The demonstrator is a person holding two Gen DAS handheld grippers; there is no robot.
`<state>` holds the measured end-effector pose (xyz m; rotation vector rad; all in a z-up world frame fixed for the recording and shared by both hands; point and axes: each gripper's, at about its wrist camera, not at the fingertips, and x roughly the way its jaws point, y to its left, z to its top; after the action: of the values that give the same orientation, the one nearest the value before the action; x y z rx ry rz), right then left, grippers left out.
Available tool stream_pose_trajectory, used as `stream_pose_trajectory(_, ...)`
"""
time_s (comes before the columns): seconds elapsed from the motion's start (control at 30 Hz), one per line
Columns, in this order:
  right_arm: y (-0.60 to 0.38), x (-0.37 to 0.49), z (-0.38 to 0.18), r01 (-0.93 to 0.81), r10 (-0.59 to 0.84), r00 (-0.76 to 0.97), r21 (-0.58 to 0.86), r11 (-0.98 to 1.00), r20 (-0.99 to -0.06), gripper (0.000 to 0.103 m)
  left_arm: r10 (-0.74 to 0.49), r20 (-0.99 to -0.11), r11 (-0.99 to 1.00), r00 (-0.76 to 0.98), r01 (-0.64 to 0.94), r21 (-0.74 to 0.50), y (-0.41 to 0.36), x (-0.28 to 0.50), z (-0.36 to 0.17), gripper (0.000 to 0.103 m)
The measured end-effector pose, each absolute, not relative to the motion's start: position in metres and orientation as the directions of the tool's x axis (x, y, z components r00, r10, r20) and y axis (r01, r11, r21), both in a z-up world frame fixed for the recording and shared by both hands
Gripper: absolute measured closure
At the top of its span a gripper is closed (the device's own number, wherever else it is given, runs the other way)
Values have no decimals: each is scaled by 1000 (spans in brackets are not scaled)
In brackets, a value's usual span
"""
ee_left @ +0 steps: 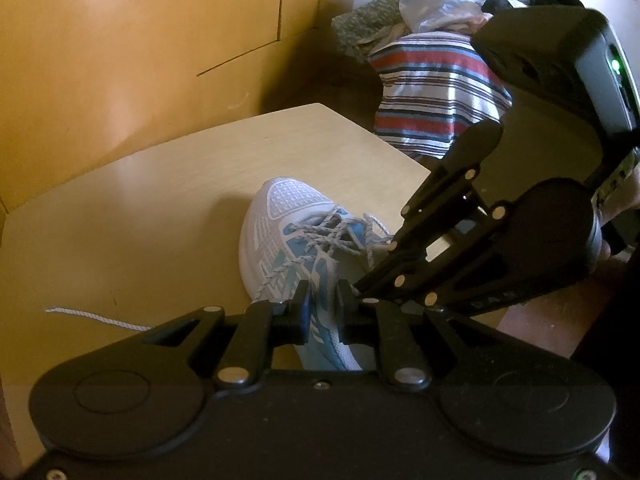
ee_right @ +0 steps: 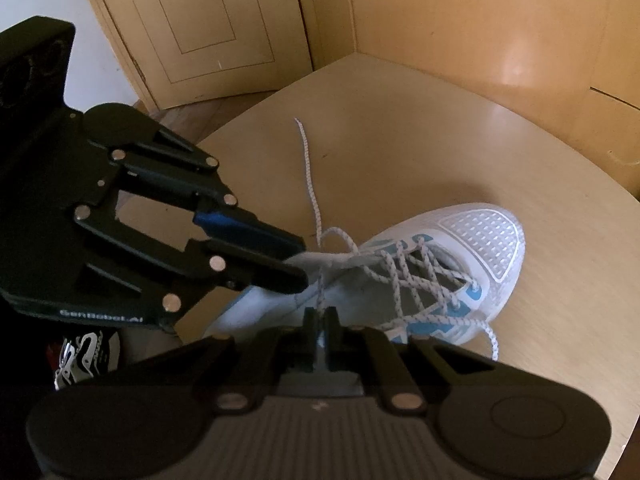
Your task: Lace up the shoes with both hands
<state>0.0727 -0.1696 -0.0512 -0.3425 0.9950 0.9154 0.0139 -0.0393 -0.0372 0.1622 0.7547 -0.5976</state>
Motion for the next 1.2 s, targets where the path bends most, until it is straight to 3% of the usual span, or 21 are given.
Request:
stream_pose_trajectory(0.67, -168, 74, -42, -811, 497, 241, 109, 575, -833, 99, -418, -697, 787, 582, 615, 42, -56, 5, -38, 92)
stream_pose_trajectory(1.2, -172, 73, -29, -822, 508, 243, 102, 560, -826, 99, -410, -702, 778, 583, 625, 64, -61, 2, -39, 92)
